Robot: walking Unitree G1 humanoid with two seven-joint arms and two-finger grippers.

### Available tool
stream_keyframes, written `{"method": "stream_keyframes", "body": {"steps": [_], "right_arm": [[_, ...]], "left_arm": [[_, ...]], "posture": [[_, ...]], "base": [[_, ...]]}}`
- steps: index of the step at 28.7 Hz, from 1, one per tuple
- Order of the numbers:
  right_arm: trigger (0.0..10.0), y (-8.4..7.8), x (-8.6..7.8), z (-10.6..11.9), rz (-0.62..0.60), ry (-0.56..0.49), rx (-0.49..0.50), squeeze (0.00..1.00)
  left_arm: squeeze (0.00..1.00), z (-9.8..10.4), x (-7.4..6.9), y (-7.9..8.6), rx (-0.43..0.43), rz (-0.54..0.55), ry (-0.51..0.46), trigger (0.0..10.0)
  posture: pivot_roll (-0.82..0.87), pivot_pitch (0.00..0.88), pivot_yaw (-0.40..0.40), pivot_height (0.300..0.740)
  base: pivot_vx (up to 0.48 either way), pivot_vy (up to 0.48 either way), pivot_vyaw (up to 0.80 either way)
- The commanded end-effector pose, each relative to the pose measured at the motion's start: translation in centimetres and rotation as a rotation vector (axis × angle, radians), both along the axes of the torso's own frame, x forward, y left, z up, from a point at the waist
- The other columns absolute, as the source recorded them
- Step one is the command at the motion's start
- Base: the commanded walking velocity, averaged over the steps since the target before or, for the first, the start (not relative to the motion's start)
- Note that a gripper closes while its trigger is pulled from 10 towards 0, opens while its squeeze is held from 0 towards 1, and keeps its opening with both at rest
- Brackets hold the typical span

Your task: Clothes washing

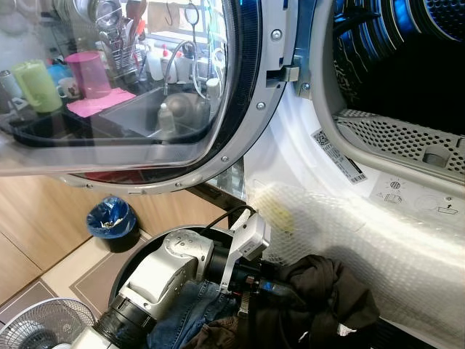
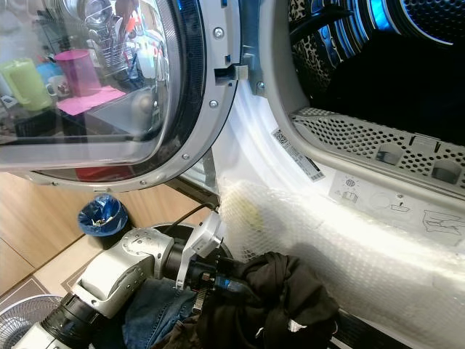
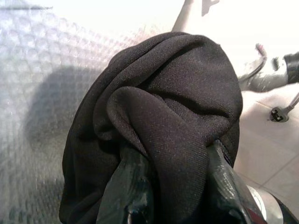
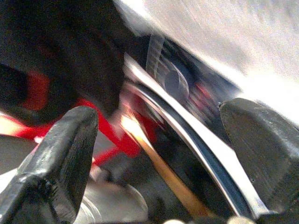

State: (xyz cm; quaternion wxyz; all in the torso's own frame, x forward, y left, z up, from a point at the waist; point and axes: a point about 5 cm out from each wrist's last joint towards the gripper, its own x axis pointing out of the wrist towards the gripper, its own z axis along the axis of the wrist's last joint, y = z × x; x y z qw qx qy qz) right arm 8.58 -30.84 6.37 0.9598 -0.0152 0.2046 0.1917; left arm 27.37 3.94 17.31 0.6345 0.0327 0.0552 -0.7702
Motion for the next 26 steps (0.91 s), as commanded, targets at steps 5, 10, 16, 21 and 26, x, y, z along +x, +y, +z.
{"method": "stream_keyframes", "body": {"steps": [5, 10, 16, 21, 26], "right_arm": [[10.0, 4.0, -1.1, 2.2, 0.227, 0.048, 0.096, 1.00], [10.0, 5.6, -1.4, 1.1, 0.222, 0.113, 0.093, 1.00], [10.0, 7.1, -0.1, 0.8, 0.184, 0.075, 0.170, 0.00], [10.0, 9.7, 0.2, 0.4, 0.271, 0.107, 0.243, 0.00], [10.0, 10.9, 0.7, 0.3, 0.293, 0.118, 0.309, 0.00]], "left_arm": [[0.00, -0.6, -0.1, -0.5, 0.028, -0.036, -0.026, 0.0], [0.00, -2.3, -0.5, -1.9, 0.092, -0.100, -0.035, 0.0], [0.00, -3.4, -0.9, -3.2, 0.120, -0.142, -0.040, 0.0], [0.00, -4.0, -1.4, -4.7, 0.107, -0.179, -0.052, 0.0], [0.00, -4.0, -1.5, -5.6, 0.083, -0.181, -0.063, 0.0]], "posture": [[0.01, 0.067, 0.076, 0.740], [0.00, 0.080, 0.080, 0.740], [-0.01, 0.081, 0.087, 0.740], [-0.02, 0.086, 0.094, 0.740], [-0.02, 0.090, 0.096, 0.740]], "base": [[0.000, 0.000, 0.00], [0.000, 0.000, 0.00], [0.000, 0.000, 0.00], [0.000, 0.000, 0.00], [0.000, 0.000, 0.00]]}}
